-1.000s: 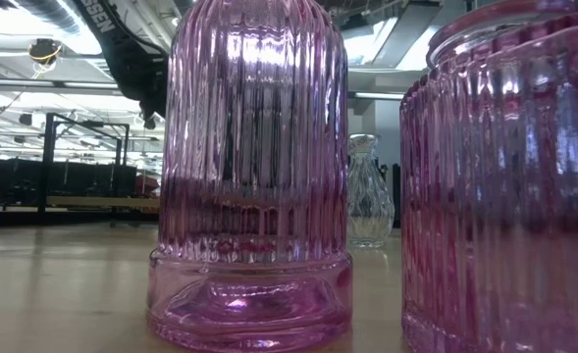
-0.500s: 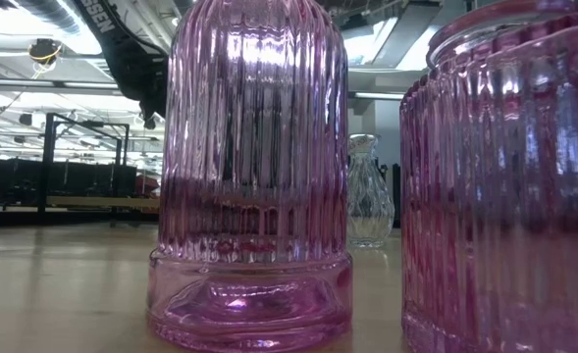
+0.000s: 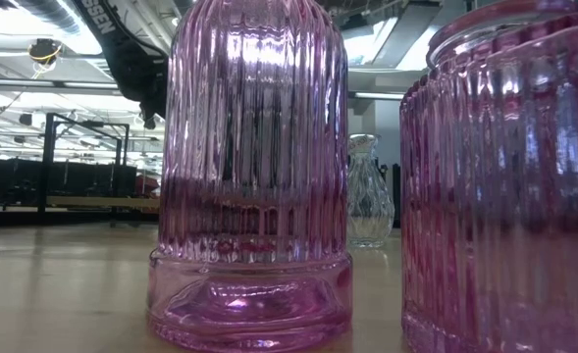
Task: Sort vases onto shelf
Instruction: Put the top green vase on the shelf aligned with the other green vase, then put the bottom left transparent vase on the shelf
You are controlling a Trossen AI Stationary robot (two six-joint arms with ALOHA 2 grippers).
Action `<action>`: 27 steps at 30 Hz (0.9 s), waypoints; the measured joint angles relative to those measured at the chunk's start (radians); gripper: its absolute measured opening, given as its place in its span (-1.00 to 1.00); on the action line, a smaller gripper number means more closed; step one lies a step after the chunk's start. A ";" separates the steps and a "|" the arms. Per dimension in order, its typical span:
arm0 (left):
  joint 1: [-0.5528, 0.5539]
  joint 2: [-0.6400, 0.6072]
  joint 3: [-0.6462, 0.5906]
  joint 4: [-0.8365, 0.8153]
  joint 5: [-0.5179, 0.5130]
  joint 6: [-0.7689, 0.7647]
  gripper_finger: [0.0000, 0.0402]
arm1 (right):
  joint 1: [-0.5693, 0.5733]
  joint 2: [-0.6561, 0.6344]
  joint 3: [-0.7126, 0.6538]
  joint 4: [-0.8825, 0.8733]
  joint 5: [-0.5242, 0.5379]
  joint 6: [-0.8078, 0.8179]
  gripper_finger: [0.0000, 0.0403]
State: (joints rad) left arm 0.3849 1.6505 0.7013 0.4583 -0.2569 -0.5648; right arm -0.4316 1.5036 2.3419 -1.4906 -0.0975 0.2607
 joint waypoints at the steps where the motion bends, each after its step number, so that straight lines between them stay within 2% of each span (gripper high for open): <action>1: 0.002 0.000 0.000 0.000 0.000 0.000 -1.00 | 0.000 0.000 0.000 0.000 0.000 0.000 -0.33; 9: -0.003 0.000 0.000 0.000 0.003 -0.001 -1.00 | 0.000 0.000 0.000 0.000 -0.002 0.000 -0.33; 15: -0.045 -0.015 0.001 -0.017 -0.057 -0.006 -1.00 | 0.000 0.000 0.000 -0.002 -0.027 0.000 -0.33; 19: -0.101 -0.060 0.001 -0.100 -0.107 -0.009 -1.00 | 0.000 0.000 0.000 -0.003 -0.027 -0.003 -0.33; 23: -0.171 -0.184 0.000 -0.183 -0.172 -0.003 -1.00 | 0.000 0.000 0.000 -0.005 -0.027 -0.025 -0.33; 27: -0.259 -0.373 0.001 -0.248 -0.233 0.044 -1.00 | 0.000 0.000 0.000 -0.012 -0.027 -0.059 -0.33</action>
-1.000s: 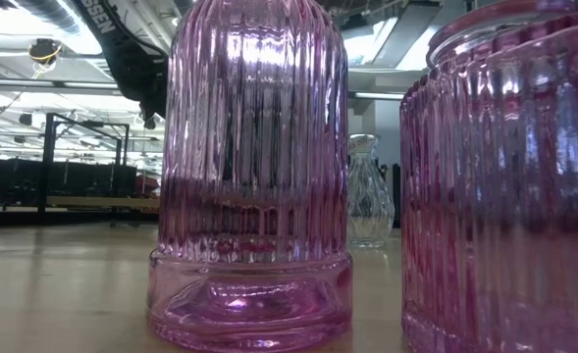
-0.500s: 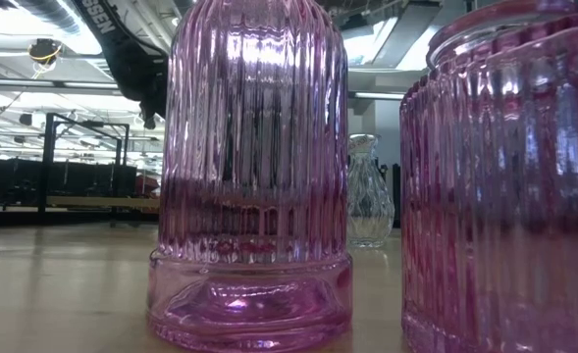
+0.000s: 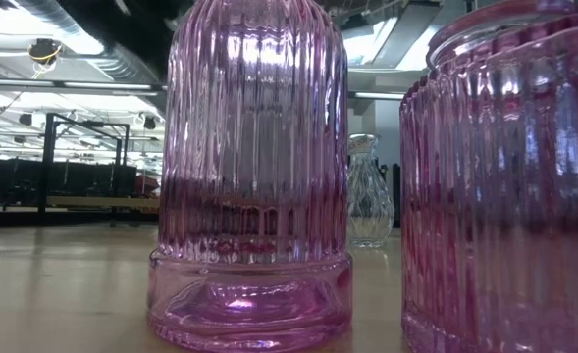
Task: Sort vases onto shelf
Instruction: Put the bottom left transparent vase on the shelf
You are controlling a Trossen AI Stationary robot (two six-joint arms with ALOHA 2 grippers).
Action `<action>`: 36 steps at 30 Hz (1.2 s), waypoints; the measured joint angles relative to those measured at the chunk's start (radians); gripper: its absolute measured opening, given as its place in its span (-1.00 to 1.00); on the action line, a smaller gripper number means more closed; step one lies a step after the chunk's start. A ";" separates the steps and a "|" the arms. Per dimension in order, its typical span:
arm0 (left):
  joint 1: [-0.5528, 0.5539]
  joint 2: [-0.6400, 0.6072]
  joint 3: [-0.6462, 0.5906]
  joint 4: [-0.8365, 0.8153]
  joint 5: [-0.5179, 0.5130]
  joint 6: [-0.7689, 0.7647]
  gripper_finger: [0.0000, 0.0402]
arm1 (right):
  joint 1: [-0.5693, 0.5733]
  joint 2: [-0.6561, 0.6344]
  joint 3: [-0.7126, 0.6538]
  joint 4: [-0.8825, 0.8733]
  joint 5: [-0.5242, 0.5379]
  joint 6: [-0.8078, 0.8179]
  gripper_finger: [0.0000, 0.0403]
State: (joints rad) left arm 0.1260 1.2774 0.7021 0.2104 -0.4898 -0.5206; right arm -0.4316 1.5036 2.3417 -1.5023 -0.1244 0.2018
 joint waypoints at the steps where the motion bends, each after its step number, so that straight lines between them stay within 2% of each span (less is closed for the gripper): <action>1: -0.023 -0.053 0.000 -0.007 -0.003 0.033 -1.00 | 0.000 0.000 0.000 -0.001 0.000 -0.006 -0.33; 6: -0.164 -0.298 0.000 -0.104 0.045 0.183 -1.00 | 0.000 0.000 0.000 -0.006 -0.005 -0.039 -0.33; 10: -0.274 -0.441 0.000 -0.246 0.188 0.162 -1.00 | 0.000 0.005 0.000 -0.005 -0.032 -0.072 -0.33; 12: -0.335 -0.489 0.000 -0.314 0.215 0.118 -1.00 | 0.000 0.014 0.000 0.003 -0.048 -0.088 -0.33; 14: -0.393 -0.519 0.000 -0.384 0.210 0.078 -1.00 | 0.000 0.025 0.000 0.014 -0.093 -0.106 -0.33; 18: -0.479 -0.531 0.000 -0.458 0.134 0.012 -1.00 | 0.001 0.078 0.000 -0.003 -0.243 -0.141 -0.33; 20: -0.507 -0.531 0.000 -0.465 0.122 0.000 -1.00 | 0.025 0.107 0.000 -0.034 -0.267 -0.166 -0.33; 21: -0.519 -0.529 0.000 -0.469 0.113 -0.005 -1.00 | 0.039 0.122 0.000 -0.054 -0.235 -0.183 -0.33; 24: -0.547 -0.523 -0.001 -0.480 0.051 -0.021 -1.00 | 0.074 0.151 -0.025 -0.061 0.022 -0.202 -0.33; 26: -0.559 -0.524 -0.001 -0.476 0.000 -0.022 -1.00 | 0.078 0.151 -0.076 -0.074 0.150 -0.170 -0.33; 29: -0.562 -0.523 -0.001 -0.477 -0.027 -0.021 -1.00 | 0.039 0.147 -0.172 -0.069 0.238 -0.061 -0.33; 32: -0.562 -0.523 -0.001 -0.478 -0.025 -0.025 -1.00 | 0.001 0.124 -0.292 -0.043 0.144 -0.002 -0.33; 36: -0.562 -0.523 -0.001 -0.483 -0.015 -0.027 -1.00 | 0.047 0.044 -0.479 0.152 -0.105 0.028 -0.33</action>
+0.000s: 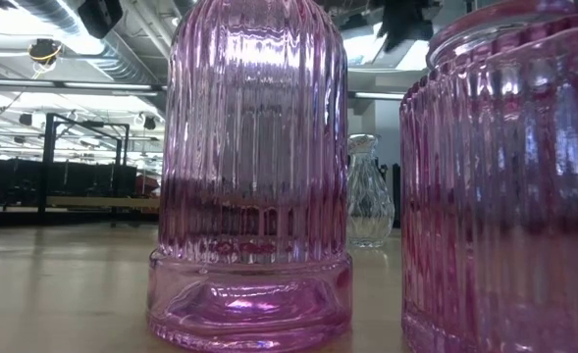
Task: Sort vases onto shelf
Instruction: Put the bottom left transparent vase on the shelf
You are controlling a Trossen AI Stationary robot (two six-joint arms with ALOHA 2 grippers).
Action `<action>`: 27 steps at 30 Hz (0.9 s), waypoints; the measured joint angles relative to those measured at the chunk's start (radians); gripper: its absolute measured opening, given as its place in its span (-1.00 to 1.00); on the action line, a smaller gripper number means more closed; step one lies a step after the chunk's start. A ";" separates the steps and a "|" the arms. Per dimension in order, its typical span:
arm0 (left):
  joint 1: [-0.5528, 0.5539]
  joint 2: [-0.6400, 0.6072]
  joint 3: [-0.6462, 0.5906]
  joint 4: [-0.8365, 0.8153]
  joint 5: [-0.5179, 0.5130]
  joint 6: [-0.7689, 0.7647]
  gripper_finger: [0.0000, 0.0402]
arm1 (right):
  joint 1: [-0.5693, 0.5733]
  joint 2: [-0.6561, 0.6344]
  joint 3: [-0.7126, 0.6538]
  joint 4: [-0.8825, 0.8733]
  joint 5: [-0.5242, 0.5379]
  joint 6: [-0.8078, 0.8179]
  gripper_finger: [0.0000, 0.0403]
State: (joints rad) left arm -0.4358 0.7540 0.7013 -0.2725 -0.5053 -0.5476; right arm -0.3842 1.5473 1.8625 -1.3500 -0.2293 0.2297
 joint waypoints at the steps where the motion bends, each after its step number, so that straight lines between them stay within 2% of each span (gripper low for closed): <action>1: 0.000 0.000 0.000 -0.005 0.000 0.000 -1.00 | 0.031 -0.017 -0.051 0.051 -0.049 0.008 -0.33; 3: 0.000 0.000 0.000 -0.027 0.000 0.000 -1.00 | 0.104 -0.038 -0.145 0.112 -0.089 0.029 -0.33; 8: 0.000 0.000 0.000 -0.045 -0.002 0.001 -1.00 | 0.276 -0.045 -0.312 0.157 -0.045 0.111 -0.33; 12: 0.002 0.000 0.000 -0.046 -0.015 0.006 -1.00 | 0.362 -0.037 -0.417 0.384 -0.043 0.212 -0.33; 15: 0.002 0.000 0.000 -0.044 -0.017 0.001 -1.00 | 0.388 -0.030 -0.469 0.526 -0.029 0.309 -0.33; 23: 0.002 0.000 0.000 -0.021 -0.017 -0.010 -1.00 | 0.383 0.009 -0.518 0.539 0.107 0.368 -0.33; 27: 0.002 0.000 0.000 -0.022 -0.017 -0.022 -1.00 | 0.385 0.056 -0.518 0.536 0.105 0.372 -0.33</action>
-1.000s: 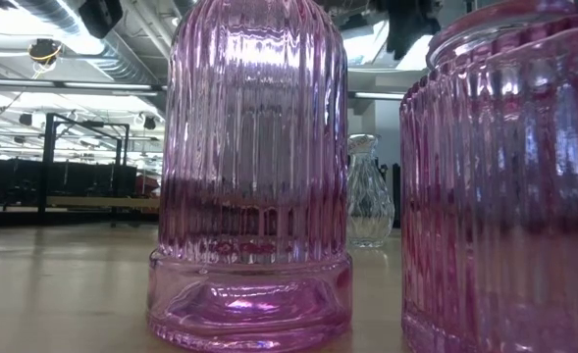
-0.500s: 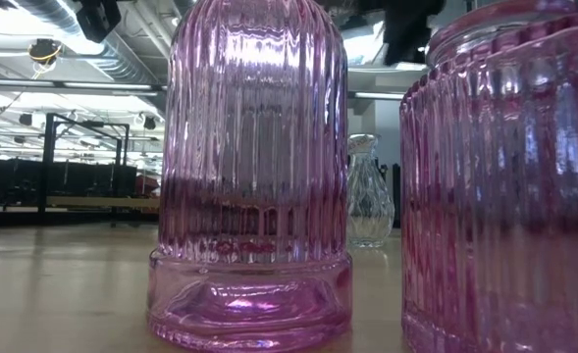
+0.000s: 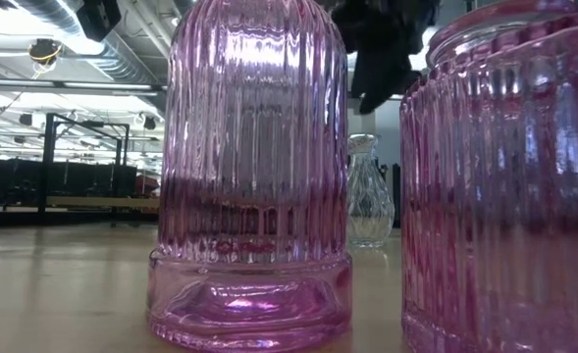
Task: Sort vases onto shelf
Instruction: Put the bottom left transparent vase on the shelf
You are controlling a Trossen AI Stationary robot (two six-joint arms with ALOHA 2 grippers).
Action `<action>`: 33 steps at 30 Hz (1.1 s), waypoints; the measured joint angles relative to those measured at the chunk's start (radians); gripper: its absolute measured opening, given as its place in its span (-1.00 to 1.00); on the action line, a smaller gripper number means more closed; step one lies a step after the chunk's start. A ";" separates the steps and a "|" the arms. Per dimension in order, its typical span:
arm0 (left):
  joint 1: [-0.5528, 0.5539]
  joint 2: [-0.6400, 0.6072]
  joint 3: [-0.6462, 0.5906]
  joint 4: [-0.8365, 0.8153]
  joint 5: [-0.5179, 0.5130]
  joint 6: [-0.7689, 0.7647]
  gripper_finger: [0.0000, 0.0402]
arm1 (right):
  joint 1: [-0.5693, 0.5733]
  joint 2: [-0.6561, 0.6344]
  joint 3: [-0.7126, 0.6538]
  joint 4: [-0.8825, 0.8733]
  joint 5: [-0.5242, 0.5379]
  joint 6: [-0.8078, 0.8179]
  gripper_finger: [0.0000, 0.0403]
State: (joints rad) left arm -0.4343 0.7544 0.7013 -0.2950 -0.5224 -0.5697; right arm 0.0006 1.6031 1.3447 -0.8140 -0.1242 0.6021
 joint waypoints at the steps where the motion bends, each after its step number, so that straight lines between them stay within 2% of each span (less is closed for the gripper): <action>1: 0.000 0.000 0.000 0.000 0.000 0.000 -1.00 | 0.000 0.013 0.000 -0.001 -0.002 0.002 -0.33; 14: 0.000 0.000 0.000 -0.001 0.000 0.002 -1.00 | 0.000 0.136 0.000 -0.021 -0.036 -0.003 -0.33; 33: 0.000 0.000 0.000 -0.004 -0.023 0.040 -1.00 | 0.000 0.151 0.000 -0.014 -0.027 0.000 -0.33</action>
State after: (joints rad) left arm -0.4343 0.7544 0.7013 -0.2989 -0.5453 -0.5294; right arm 0.0006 1.7545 1.3449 -0.8280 -0.1510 0.6022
